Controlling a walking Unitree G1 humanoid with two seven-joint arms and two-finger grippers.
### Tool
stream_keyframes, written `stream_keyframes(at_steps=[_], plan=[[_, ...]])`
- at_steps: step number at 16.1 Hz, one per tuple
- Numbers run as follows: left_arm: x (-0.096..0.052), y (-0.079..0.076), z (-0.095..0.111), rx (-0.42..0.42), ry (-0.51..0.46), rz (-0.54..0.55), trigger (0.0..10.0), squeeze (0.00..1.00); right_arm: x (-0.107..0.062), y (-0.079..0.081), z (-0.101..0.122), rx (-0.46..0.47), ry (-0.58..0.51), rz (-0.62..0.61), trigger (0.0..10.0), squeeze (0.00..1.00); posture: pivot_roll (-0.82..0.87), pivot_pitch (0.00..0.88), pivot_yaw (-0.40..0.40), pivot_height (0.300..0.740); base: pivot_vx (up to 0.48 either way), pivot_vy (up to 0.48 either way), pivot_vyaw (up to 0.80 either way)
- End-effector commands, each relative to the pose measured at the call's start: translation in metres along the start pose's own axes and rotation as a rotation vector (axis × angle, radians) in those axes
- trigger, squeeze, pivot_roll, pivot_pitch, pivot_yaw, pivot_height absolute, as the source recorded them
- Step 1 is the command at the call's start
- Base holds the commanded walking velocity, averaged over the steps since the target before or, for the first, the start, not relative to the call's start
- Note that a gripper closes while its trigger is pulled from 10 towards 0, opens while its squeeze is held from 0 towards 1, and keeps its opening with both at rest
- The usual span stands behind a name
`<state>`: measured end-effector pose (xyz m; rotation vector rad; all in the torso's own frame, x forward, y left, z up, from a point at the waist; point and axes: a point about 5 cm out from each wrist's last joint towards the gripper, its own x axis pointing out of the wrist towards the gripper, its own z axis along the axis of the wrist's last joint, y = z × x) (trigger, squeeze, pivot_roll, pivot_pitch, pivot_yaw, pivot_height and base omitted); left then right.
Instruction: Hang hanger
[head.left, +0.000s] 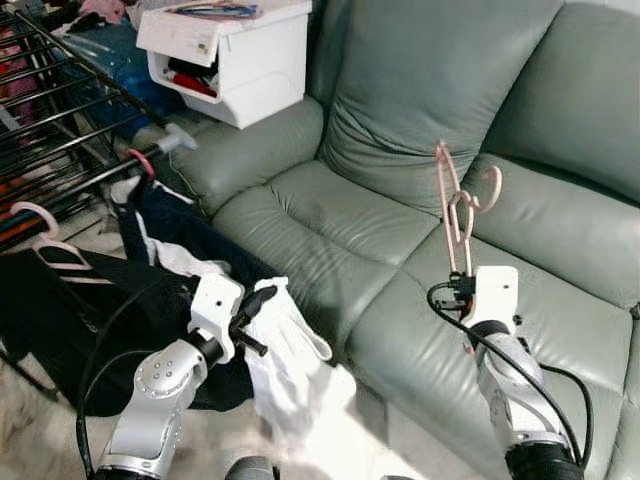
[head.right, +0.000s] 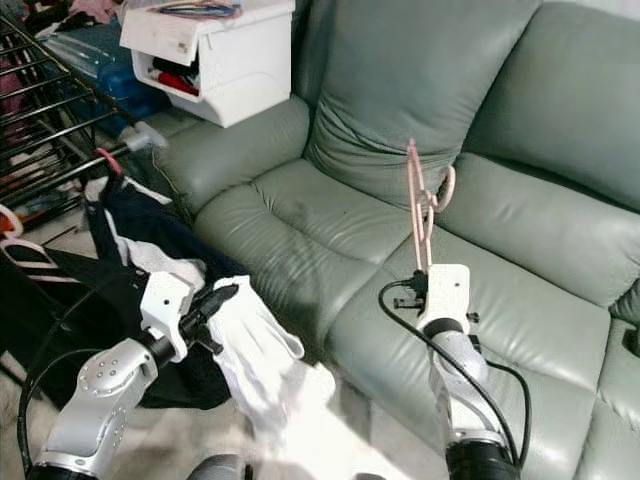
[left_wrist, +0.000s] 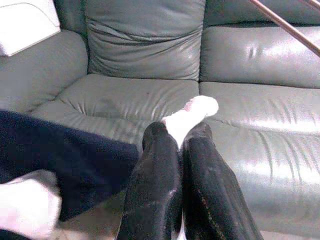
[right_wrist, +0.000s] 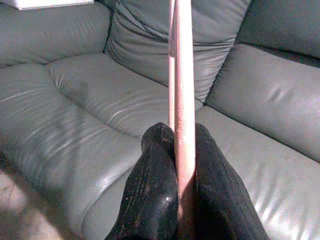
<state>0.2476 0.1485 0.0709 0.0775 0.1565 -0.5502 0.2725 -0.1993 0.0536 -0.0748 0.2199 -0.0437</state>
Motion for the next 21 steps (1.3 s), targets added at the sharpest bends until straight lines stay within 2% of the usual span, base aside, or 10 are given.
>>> stream_keyframes(at_steps=[1,5,6,12,14,15,17,18,19,21], plan=[[0.0,0.005,0.012,0.044,-0.038,0.002,10.0,0.0,0.003,0.004,0.003,-0.011,-0.008,0.01,10.0,0.0,0.0,0.0,0.019,0.74,0.0,0.48,-0.8],[0.001,0.003,0.011,0.052,-0.032,-0.004,10.0,0.0,0.005,0.005,0.004,-0.003,-0.014,0.009,10.0,0.0,0.0,0.0,0.016,0.74,0.0,0.472,-0.79],[0.001,0.004,0.012,0.075,-0.037,0.011,10.0,0.0,0.005,0.005,0.004,-0.003,-0.014,0.009,10.0,0.0,0.0,0.0,0.016,0.74,0.0,0.0,-0.67],[0.001,0.003,0.011,0.057,-0.03,0.007,10.0,0.0,0.005,0.005,0.0,-0.01,-0.004,0.008,10.0,0.0,0.0,0.0,0.011,0.74,0.0,0.0,-0.07],[0.001,0.004,0.013,0.094,-0.036,0.008,10.0,0.0,0.004,0.005,-0.001,-0.011,-0.002,0.01,10.0,0.0,0.01,0.0,0.006,0.74,0.0,0.0,0.0],[0.001,0.006,0.015,0.151,-0.038,0.003,10.0,0.0,0.004,0.005,-0.001,-0.011,0.002,0.014,10.0,0.0,0.01,0.0,0.005,0.74,0.0,0.0,0.0],[0.0,0.015,0.018,0.251,-0.032,0.009,10.0,0.0,0.002,0.007,-0.006,-0.018,0.041,0.075,10.0,0.0,0.01,0.0,0.005,0.74,0.0,0.0,0.0],[0.002,0.025,0.021,0.3,-0.029,0.042,10.0,0.0,0.0,0.014,-0.013,-0.071,0.089,0.205,10.0,0.0,0.01,0.0,0.003,0.74,0.0,0.0,0.0],[0.005,0.042,0.027,0.398,-0.017,0.114,10.0,0.0,-0.003,0.013,-0.016,-0.172,0.11,0.309,10.0,0.0,0.01,0.0,0.005,0.74,0.0,0.0,0.0],[0.009,0.059,0.033,0.424,-0.012,0.182,10.0,0.0,-0.004,0.008,-0.019,-0.19,0.166,0.389,10.0,0.0,0.01,0.0,0.004,0.74,0.0,0.0,0.0]])
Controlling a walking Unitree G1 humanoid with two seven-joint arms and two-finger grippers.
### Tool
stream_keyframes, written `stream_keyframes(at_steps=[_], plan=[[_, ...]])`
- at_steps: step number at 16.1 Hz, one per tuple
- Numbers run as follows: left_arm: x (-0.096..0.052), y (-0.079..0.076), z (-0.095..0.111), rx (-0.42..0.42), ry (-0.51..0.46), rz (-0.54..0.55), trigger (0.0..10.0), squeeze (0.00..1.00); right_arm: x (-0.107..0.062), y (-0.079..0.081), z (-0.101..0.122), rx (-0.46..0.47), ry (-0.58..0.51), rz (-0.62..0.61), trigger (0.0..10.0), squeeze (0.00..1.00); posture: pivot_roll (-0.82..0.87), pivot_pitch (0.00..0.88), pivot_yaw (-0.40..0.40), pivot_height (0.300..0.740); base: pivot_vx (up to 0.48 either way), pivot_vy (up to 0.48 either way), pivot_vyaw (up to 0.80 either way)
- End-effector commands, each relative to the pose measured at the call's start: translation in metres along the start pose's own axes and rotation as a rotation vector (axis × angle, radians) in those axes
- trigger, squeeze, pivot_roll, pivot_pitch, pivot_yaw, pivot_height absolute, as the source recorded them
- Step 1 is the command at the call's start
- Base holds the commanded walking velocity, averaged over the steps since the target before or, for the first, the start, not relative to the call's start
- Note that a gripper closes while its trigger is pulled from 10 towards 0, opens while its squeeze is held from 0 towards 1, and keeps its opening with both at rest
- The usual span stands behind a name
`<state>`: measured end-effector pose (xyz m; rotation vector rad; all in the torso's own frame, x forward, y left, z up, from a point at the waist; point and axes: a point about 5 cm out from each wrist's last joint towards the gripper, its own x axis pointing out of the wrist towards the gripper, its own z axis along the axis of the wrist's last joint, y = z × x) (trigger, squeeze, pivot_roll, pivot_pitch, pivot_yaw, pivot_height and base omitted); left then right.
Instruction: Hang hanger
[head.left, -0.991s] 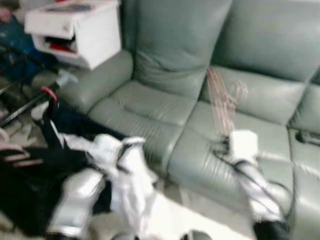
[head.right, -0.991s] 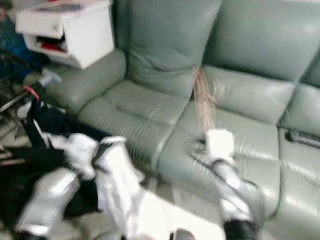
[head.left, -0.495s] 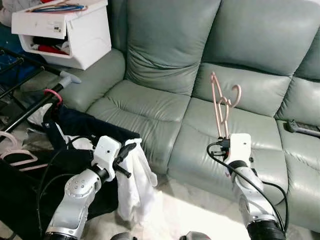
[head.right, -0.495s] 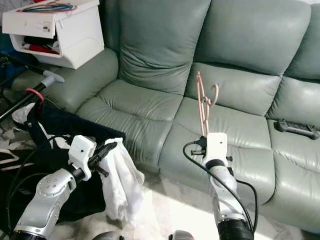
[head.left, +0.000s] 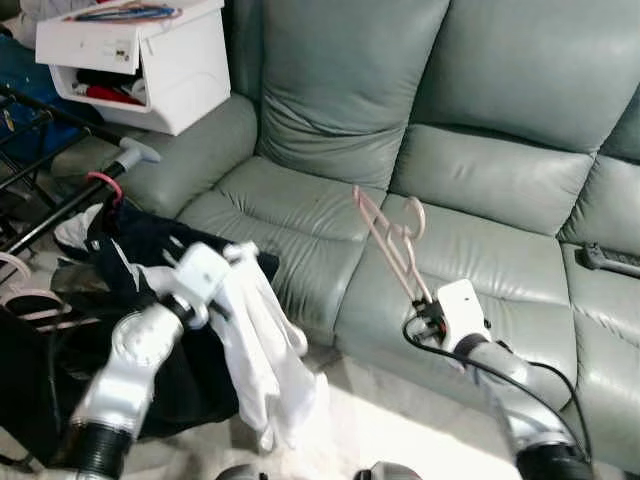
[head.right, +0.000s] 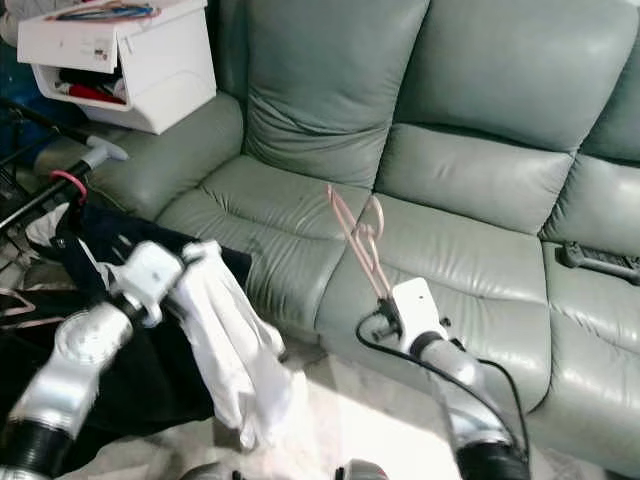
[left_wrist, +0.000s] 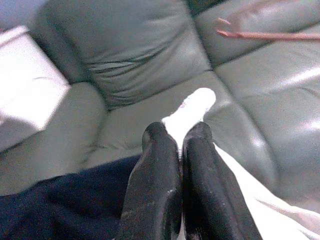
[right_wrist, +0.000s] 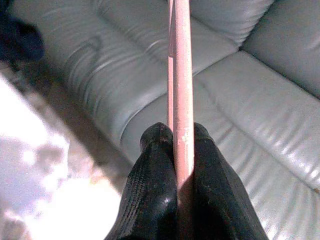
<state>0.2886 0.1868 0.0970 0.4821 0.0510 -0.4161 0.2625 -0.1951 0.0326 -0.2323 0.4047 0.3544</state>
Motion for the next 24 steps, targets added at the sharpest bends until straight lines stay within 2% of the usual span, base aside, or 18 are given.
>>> stream_keyframes(at_steps=[1,2,4,6,8,9,14,16,18,20,21,24], plan=[[0.007,0.019,0.005,0.053,-0.01,0.066,10.0,0.0,-0.005,0.006,0.01,-0.099,-0.024,0.207,10.0,0.0,0.0,0.0,0.009,0.74,0.0,0.0,0.0],[0.009,0.024,0.006,0.072,-0.01,0.081,10.0,0.0,-0.01,0.004,0.013,-0.142,-0.02,0.292,10.0,0.0,0.0,0.0,0.013,0.74,0.0,0.0,0.0],[0.013,0.028,0.008,0.117,-0.007,0.085,10.0,0.0,-0.015,-0.011,0.018,-0.179,0.008,0.322,10.0,0.0,-0.01,0.0,0.016,0.74,0.0,0.0,0.0],[0.015,0.03,0.01,0.165,-0.019,0.042,10.0,0.0,-0.034,-0.016,0.021,-0.187,0.047,0.478,10.0,0.0,-0.01,0.0,0.021,0.74,0.0,0.0,0.0],[0.016,0.029,0.012,0.166,-0.044,0.006,10.0,0.0,-0.044,-0.017,0.02,-0.171,0.08,0.56,10.0,0.0,-0.02,0.0,0.022,0.74,0.0,0.0,0.0],[0.015,0.024,0.02,0.163,-0.1,-0.077,10.0,0.0,-0.051,-0.018,0.018,-0.154,0.101,0.609,10.0,0.0,-0.02,0.0,0.024,0.74,0.0,0.0,0.0],[0.013,0.013,0.035,0.245,-0.193,-0.215,10.0,0.0,-0.051,-0.017,0.023,-0.152,0.117,0.636,10.0,0.0,-0.01,0.0,0.026,0.74,0.0,0.0,0.0],[0.011,0.012,0.037,0.25,-0.213,-0.247,10.0,0.0,-0.05,-0.02,0.026,-0.143,0.111,0.633,10.0,0.0,-0.01,0.0,0.026,0.74,0.0,0.0,0.0],[0.009,0.008,0.037,0.251,-0.219,-0.283,10.0,0.0,-0.049,-0.021,0.026,-0.174,0.118,0.622,10.0,0.0,-0.01,0.0,0.026,0.74,0.0,0.0,0.0],[0.008,0.003,0.037,0.257,-0.225,-0.312,10.0,0.0,-0.046,-0.023,0.028,-0.188,0.104,0.597,10.0,0.0,-0.01,0.0,0.026,0.74,0.0,0.0,0.0],[0.008,0.0,0.037,0.278,-0.23,-0.339,10.0,0.0,-0.04,-0.026,0.033,-0.203,0.07,0.544,10.0,0.0,-0.02,0.0,0.028,0.74,0.0,0.0,0.0],[0.006,-0.008,0.042,0.307,-0.252,-0.398,10.0,0.0,-0.036,-0.031,0.044,-0.223,0.011,0.489,10.0,0.0,-0.02,0.0,0.027,0.74,0.0,0.0,0.0]])
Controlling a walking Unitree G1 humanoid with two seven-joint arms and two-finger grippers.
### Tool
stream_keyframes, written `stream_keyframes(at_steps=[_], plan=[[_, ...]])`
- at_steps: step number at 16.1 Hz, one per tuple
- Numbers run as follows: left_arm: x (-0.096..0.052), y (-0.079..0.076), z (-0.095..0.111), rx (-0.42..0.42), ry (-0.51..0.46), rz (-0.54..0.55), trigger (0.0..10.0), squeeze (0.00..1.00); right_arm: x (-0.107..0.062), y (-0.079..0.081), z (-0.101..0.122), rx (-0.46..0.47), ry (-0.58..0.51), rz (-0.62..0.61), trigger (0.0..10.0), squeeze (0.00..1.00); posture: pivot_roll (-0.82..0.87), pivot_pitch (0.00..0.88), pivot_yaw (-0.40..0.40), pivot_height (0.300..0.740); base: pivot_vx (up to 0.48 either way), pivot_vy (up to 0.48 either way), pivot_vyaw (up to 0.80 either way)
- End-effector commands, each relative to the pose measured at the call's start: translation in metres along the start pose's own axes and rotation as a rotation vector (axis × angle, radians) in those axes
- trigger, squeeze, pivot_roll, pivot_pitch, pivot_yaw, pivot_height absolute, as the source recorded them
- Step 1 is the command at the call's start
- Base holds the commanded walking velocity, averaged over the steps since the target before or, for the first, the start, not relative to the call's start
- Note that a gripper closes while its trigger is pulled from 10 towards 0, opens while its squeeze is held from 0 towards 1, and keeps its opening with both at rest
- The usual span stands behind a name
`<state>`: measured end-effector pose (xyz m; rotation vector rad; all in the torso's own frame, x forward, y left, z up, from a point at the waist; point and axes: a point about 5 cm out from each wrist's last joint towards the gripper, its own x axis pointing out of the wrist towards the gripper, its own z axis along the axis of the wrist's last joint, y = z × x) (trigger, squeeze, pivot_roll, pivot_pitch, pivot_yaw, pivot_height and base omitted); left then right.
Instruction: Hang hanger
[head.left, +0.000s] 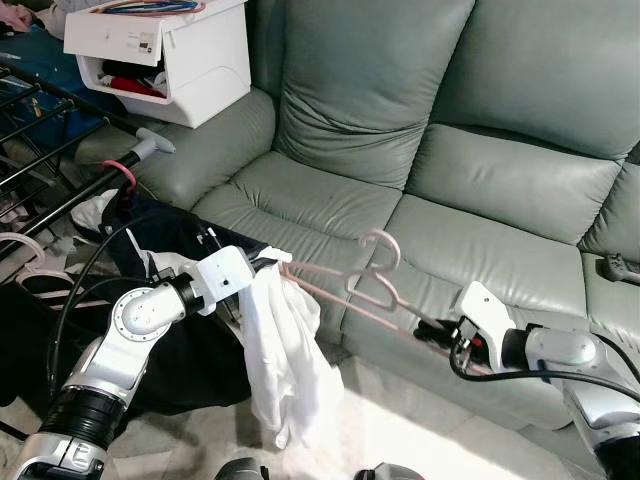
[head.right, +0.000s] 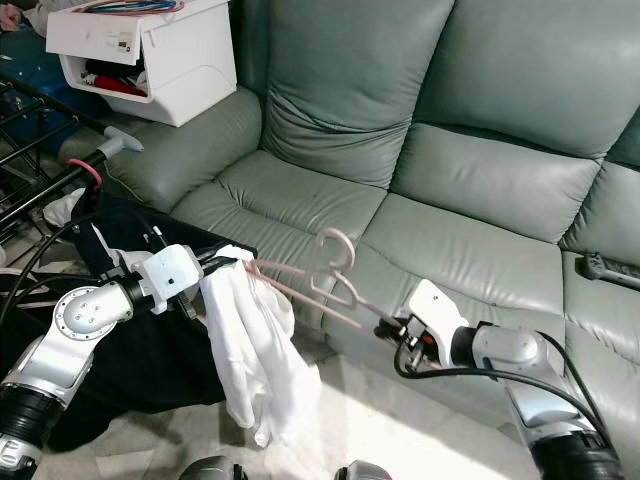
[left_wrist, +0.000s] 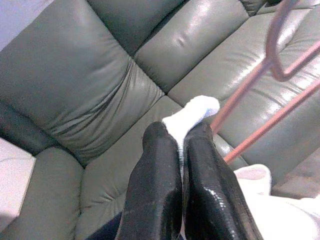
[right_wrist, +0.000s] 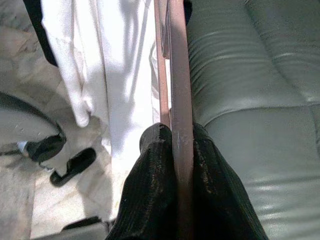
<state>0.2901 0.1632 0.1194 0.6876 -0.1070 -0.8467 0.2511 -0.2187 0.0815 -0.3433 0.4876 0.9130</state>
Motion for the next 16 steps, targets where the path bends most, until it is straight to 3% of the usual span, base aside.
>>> stream_keyframes(at_steps=[1,5,6,8,11,12,15,16], plan=[[0.001,0.003,0.014,0.062,-0.054,-0.028,10.0,0.0,-0.003,-0.01,0.01,-0.019,-0.043,-0.051,10.0,0.0,-0.02,0.0,0.027,0.74,0.0,0.0,0.0],[0.01,-0.009,0.049,0.123,-0.201,-0.106,10.0,0.0,0.0,-0.02,-0.005,0.139,-0.038,-0.121,10.0,0.0,-0.01,0.0,0.023,0.74,0.0,0.0,0.0],[0.012,-0.023,0.061,0.107,-0.258,-0.176,10.0,0.0,0.001,-0.028,-0.012,0.226,-0.036,-0.202,10.0,0.0,-0.01,0.0,0.024,0.74,0.0,0.0,0.0],[0.011,-0.027,0.059,0.095,-0.252,-0.204,10.0,0.0,0.001,-0.034,-0.014,0.255,-0.037,-0.256,10.0,0.0,-0.01,0.0,0.025,0.74,0.0,0.0,0.0],[0.01,-0.02,0.054,0.081,-0.222,-0.176,10.0,0.0,0.0,-0.042,-0.023,0.32,0.0,-0.351,10.0,0.0,-0.01,0.0,0.025,0.74,0.0,0.0,0.0],[0.01,-0.019,0.056,0.075,-0.228,-0.17,10.0,0.0,0.001,-0.046,-0.028,0.401,0.005,-0.393,10.0,0.0,-0.01,0.0,0.025,0.74,0.0,0.0,0.0],[0.013,-0.024,0.063,0.063,-0.25,-0.184,10.0,0.0,0.002,-0.064,-0.021,0.642,-0.132,-0.563,10.0,0.0,-0.01,0.0,0.024,0.74,0.0,0.0,0.0],[0.017,-0.028,0.068,0.022,-0.268,-0.191,10.0,0.0,0.003,-0.078,0.0,0.828,-0.346,-0.646,10.0,0.0,-0.01,0.0,0.02,0.74,0.0,0.0,0.0]])
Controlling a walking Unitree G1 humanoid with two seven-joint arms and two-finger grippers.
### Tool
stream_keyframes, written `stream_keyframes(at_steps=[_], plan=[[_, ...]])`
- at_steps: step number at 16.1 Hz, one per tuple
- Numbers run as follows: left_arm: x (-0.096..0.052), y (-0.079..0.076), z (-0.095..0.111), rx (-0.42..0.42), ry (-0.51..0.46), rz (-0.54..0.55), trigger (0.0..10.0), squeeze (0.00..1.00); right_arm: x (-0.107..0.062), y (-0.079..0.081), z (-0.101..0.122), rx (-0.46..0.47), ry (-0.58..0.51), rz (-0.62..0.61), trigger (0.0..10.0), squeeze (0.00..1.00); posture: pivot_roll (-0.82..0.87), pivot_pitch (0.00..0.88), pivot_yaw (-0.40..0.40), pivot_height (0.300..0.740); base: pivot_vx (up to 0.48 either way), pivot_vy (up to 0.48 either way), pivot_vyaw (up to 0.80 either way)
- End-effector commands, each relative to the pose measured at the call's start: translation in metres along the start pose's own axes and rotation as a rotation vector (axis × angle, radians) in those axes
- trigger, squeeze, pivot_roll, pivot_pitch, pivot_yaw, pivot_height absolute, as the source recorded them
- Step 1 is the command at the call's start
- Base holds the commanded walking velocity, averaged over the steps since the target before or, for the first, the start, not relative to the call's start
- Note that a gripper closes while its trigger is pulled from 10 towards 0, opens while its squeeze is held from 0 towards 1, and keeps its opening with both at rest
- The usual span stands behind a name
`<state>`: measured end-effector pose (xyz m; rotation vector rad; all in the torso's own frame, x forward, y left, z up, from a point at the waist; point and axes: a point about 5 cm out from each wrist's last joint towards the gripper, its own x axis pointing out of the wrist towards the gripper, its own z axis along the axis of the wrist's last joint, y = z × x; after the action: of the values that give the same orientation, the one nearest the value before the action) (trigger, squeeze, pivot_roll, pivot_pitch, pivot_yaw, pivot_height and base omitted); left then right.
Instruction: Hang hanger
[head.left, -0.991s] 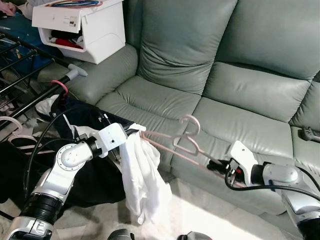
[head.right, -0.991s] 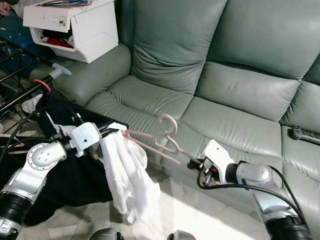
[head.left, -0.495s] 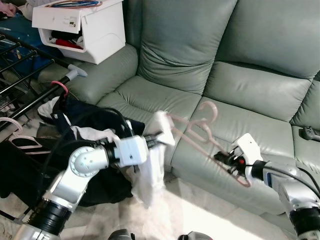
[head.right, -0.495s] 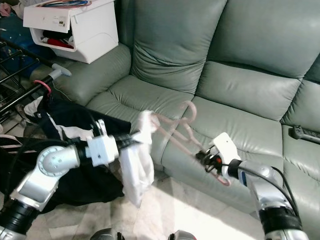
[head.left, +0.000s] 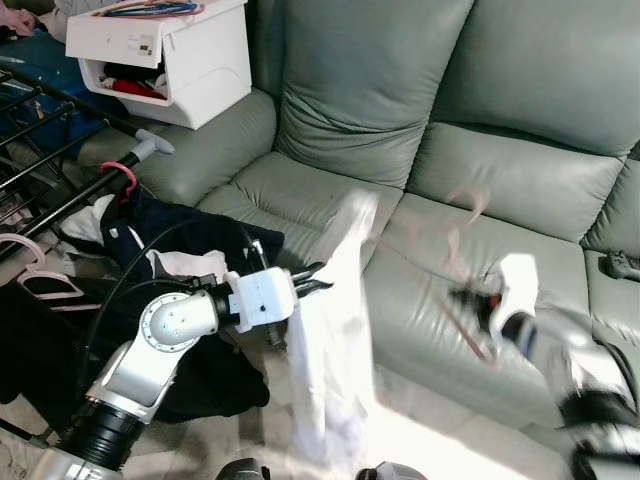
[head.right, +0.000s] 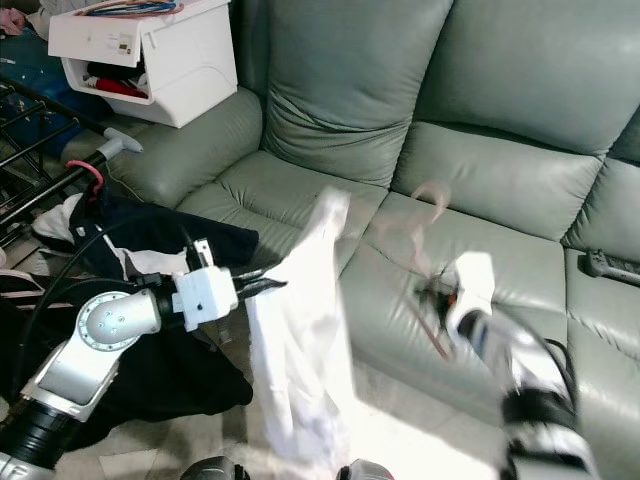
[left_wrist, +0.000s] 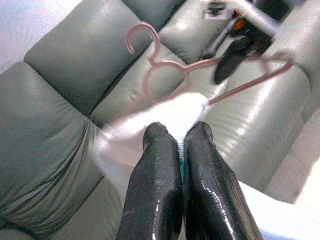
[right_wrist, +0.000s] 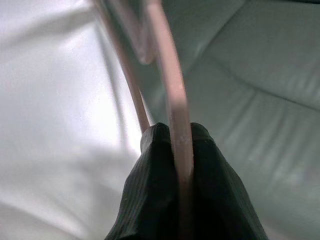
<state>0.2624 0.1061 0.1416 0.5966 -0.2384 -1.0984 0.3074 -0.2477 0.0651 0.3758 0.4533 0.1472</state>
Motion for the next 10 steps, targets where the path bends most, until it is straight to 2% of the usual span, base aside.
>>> stream_keyframes(at_steps=[1,2,4,6,7,8,9,10], plan=[[0.005,0.0,0.014,-0.009,-0.062,-0.012,10.0,0.0,0.003,0.008,0.042,0.158,-0.214,-0.014,10.0,0.0,-0.01,0.0,0.02,0.74,0.0,0.0,0.0],[0.006,-0.001,0.014,-0.019,-0.065,-0.013,10.0,0.0,0.005,0.012,0.046,0.185,-0.237,-0.007,10.0,0.0,-0.01,0.0,0.02,0.74,0.0,0.0,0.0],[0.016,-0.009,0.019,-0.042,-0.088,-0.039,10.0,0.0,0.022,0.044,0.067,0.346,-0.328,0.068,10.0,0.0,-0.01,0.0,0.013,0.74,0.0,0.0,0.0],[0.022,-0.015,0.024,-0.041,-0.107,-0.052,10.0,0.0,0.03,0.067,0.078,0.429,-0.352,0.128,10.0,0.0,-0.01,0.0,0.008,0.74,0.0,0.0,0.0],[0.026,-0.018,0.026,-0.011,-0.099,-0.054,10.0,0.0,0.035,0.093,0.084,0.445,-0.322,0.207,10.0,0.0,0.0,0.0,0.001,0.74,0.0,0.0,0.0],[0.027,-0.016,0.023,0.032,-0.077,-0.035,10.0,0.0,0.034,0.109,0.086,0.419,-0.307,0.283,10.0,0.0,0.0,0.0,-0.002,0.74,0.0,0.0,0.0],[0.027,-0.014,0.022,0.049,-0.063,-0.022,10.0,0.0,0.032,0.115,0.088,0.41,-0.299,0.318,10.0,0.0,0.0,0.0,-0.004,0.74,0.0,0.0,0.0],[0.024,-0.006,0.012,0.127,0.002,0.012,10.0,0.0,0.025,0.127,0.089,0.401,-0.276,0.38,10.0,0.0,0.0,0.0,-0.007,0.74,0.0,0.0,0.0]])
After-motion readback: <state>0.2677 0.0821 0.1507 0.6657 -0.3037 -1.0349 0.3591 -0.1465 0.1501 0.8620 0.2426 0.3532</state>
